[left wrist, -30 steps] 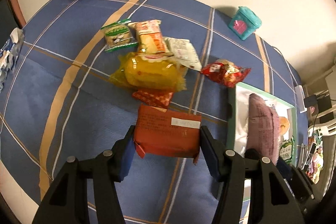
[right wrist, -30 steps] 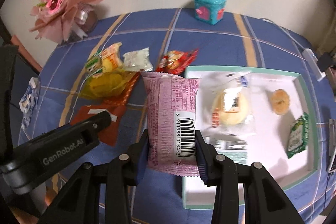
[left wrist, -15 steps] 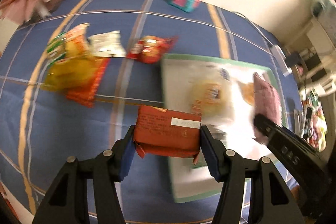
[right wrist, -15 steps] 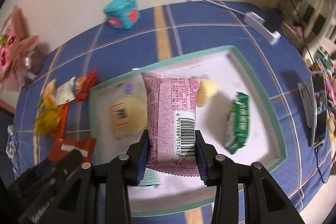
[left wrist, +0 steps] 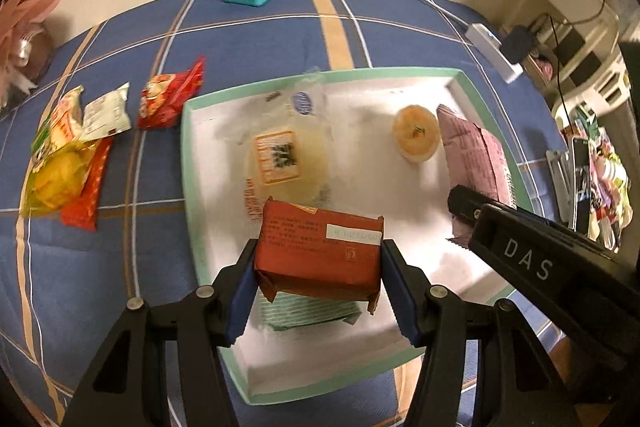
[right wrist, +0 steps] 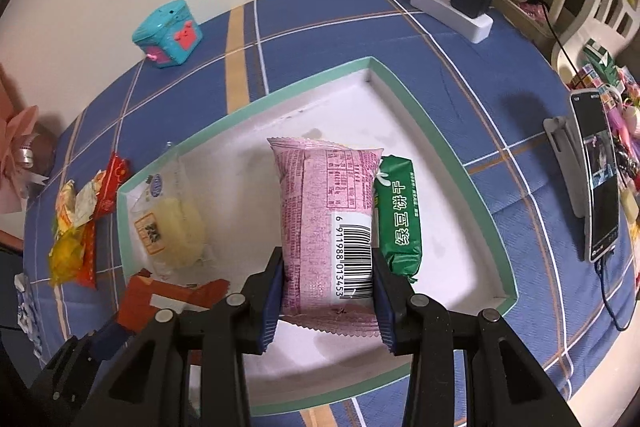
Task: Organize snacks
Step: 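Carry the red-orange and pink packs over the white tray and open both tools, then lift both tools out of the tray and move them back toward the snack pile, then lower the left tool to the yellow bread pack while the right tool approaches the red Good Luck pack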
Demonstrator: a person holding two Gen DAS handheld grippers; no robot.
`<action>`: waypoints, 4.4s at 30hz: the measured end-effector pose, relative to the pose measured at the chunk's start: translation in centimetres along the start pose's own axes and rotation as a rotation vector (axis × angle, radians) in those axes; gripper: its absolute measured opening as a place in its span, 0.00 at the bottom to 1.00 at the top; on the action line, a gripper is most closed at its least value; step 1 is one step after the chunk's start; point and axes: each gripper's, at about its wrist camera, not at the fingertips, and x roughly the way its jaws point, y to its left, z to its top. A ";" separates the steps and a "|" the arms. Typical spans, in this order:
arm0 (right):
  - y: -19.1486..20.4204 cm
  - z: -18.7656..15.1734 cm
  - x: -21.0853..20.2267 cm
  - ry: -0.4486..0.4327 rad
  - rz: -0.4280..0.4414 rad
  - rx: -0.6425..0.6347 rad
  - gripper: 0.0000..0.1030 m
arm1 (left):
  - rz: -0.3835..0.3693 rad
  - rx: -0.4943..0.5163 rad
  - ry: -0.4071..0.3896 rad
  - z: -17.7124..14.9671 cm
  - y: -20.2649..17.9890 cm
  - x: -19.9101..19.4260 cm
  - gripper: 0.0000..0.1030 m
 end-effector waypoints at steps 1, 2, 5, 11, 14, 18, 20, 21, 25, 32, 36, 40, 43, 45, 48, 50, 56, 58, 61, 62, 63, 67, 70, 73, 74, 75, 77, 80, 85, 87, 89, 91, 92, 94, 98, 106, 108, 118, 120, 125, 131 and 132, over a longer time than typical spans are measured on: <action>-0.1 0.0 0.1 0.004 0.006 0.001 0.42 | 0.001 0.006 0.004 0.0 -0.2 0.2 0.59; -0.1 0.0 0.2 0.007 0.009 0.003 0.42 | 0.000 0.010 0.009 0.0 -0.4 0.3 0.59; -0.1 0.0 0.3 0.010 0.012 0.012 0.42 | -0.013 0.012 0.016 -0.2 -0.6 0.4 0.59; 0.3 0.0 -0.2 -0.001 -0.003 -0.002 0.42 | -0.004 0.009 0.001 -0.1 -0.6 0.0 0.61; 0.7 -0.1 -0.4 -0.009 -0.008 -0.013 0.42 | 0.001 -0.010 0.005 0.0 0.0 -0.1 0.62; 1.0 -0.1 -0.5 -0.011 -0.013 -0.025 0.42 | 0.006 -0.056 -0.003 0.2 1.5 -0.6 0.62; 1.0 0.0 -0.5 -0.011 -0.014 -0.025 0.42 | 0.021 -0.092 -0.002 0.2 2.8 -0.9 0.63; 1.0 0.0 -0.5 -0.011 -0.014 -0.024 0.42 | 0.027 -0.109 0.000 0.2 3.3 -0.9 0.63; 1.1 0.1 -0.5 -0.007 -0.019 -0.030 0.42 | 0.046 -0.197 0.000 0.4 6.1 -1.1 0.63; 2.6 -0.1 -0.5 -0.008 -0.026 -0.070 0.42 | 0.101 -0.324 -0.029 0.2 10.8 -1.9 0.64; 3.6 -0.2 -0.8 -0.015 -0.022 -0.093 0.42 | 0.125 -0.369 -0.038 0.1 12.8 -2.3 0.64; 4.5 -0.3 -1.0 -0.021 -0.024 -0.117 0.42 | 0.124 -0.401 -0.046 -0.2 14.3 -2.8 0.64; 4.8 -0.4 -1.0 -0.021 -0.027 -0.126 0.42 | 0.130 -0.409 -0.048 -0.3 14.8 -2.9 0.65; 5.0 -0.4 -0.9 -0.019 -0.030 -0.130 0.42 | 0.130 -0.411 -0.046 -0.3 14.9 -2.9 0.66; 5.0 -0.4 -0.7 -0.014 -0.032 -0.130 0.53 | 0.145 -0.417 -0.040 -0.3 15.2 -2.7 0.83; 5.1 -0.4 -0.6 -0.013 -0.037 -0.129 0.69 | 0.172 -0.424 -0.028 -0.4 15.3 -2.5 0.90; 5.3 -0.4 0.0 -0.009 -0.063 -0.144 0.96 | 0.230 -0.440 0.019 -1.0 16.2 -1.4 0.98; 5.3 -0.4 0.1 -0.010 -0.064 -0.148 1.00 | 0.235 -0.446 0.029 -1.2 16.5 -1.0 1.00; 5.4 -0.4 0.3 -0.009 -0.064 -0.148 1.00 | 0.246 -0.455 0.045 -1.4 16.8 -0.6 1.00; 5.4 -0.4 0.4 -0.007 -0.065 -0.149 1.00 | 0.247 -0.457 0.047 -1.5 16.9 -0.6 1.00; 5.5 -0.4 0.4 -0.006 -0.067 -0.150 1.00 | 0.247 -0.460 0.049 -1.6 17.0 -0.5 1.00; 5.7 -0.5 0.6 -0.005 -0.071 -0.158 1.00 | 0.245 -0.460 0.048 -1.5 17.3 -0.3 1.00; 6.0 -0.6 0.6 -0.005 -0.070 -0.165 1.00 | 0.265 -0.428 0.036 -1.3 17.2 -0.4 1.00; 6.3 -0.7 0.6 -0.008 -0.082 -0.176 1.00 | 0.273 -0.405 0.025 -1.2 17.1 -0.6 1.00; 6.4 -0.7 0.5 -0.009 -0.082 -0.178 1.00 | 0.271 -0.404 0.020 -1.0 17.2 -0.7 1.00; 6.6 -0.8 0.5 -0.010 -0.079 -0.177 1.00 | 0.271 -0.403 0.015 -0.9 17.3 -0.8 1.00; 7.1 -0.9 0.2 -0.015 -0.069 -0.177 1.00 | 0.275 -0.403 0.001 -0.7 17.6 -1.3 1.00; 8.1 -1.0 -0.2 -0.032 -0.058 -0.189 1.00 | 0.290 -0.423 -0.019 -0.7 19.1 -2.2 1.00; 10.8 -1.6 -0.9 -0.058 -0.023 -0.225 1.00 | 0.355 -0.500 -0.052 -1.0 22.6 -3.7 1.00; 12.2 -2.0 -1.0 -0.068 -0.012 -0.246 1.00 | 0.379 -0.532 -0.061 -1.3 23.9 -4.2 1.00; 13.5 -2.5 -1.0 -0.073 -0.004 -0.270 1.00 | 0.397 -0.561 -0.069 -1.9 25.2 -4.9 1.00; 15.0 -3.1 -0.9 -0.075 0.001 -0.303 1.00 | 0.406 -0.589 -0.075 -2.4 26.4 -5.3 1.00; 15.7 -3.4 -0.8 -0.074 0.005 -0.319 1.00 | 0.405 -0.603 -0.077 -2.6 26.9 -5.4 1.00; 17.1 -4.0 -0.5 -0.068 0.010 -0.346 1.00 | 0.405 -0.628 -0.075 -3.1 27.8 -5.6 1.00; 19.7 -5.2 0.6 -0.033 0.040 -0.391 1.00 | 0.423 -0.661 -0.064 -3.9 29.1 -5.6 1.00; 22.9 -6.5 2.3 -0.008 0.047 -0.456 1.00 | 0.411 -0.682 -0.036 -4.4 30.3 -5.0 1.00; 23.1 -6.4 2.7 -0.003 0.053 -0.459 1.00 | 0.398 -0.683 -0.031 -4.3 30.5 -4.8 1.00; 24.1 -3.8 3.1 -0.026 0.067 -0.446 1.00 | 0.344 -0.645 -0.078 -1.5 30.2 -4.4 1.00; 24.1 -3.1 3.2 -0.029 0.059 -0.438 1.00 | 0.335 -0.644 -0.090 -1.0 30.2 -4.5 1.00; 24.0 -1.3 3.3 -0.026 0.032 -0.417 1.00 | 0.322 -0.632 -0.110 0.3 30.1 -4.2 1.00; 23.8 0.3 2.6 -0.048 0.069 -0.401 1.00 | 0.290 -0.588 -0.121 1.5 29.4 -3.6 1.00; 23.8 0.5 2.7 -0.053 0.064 -0.401 1.00 | 0.279 -0.577 -0.123 1.8 29.3 -3.5 1.00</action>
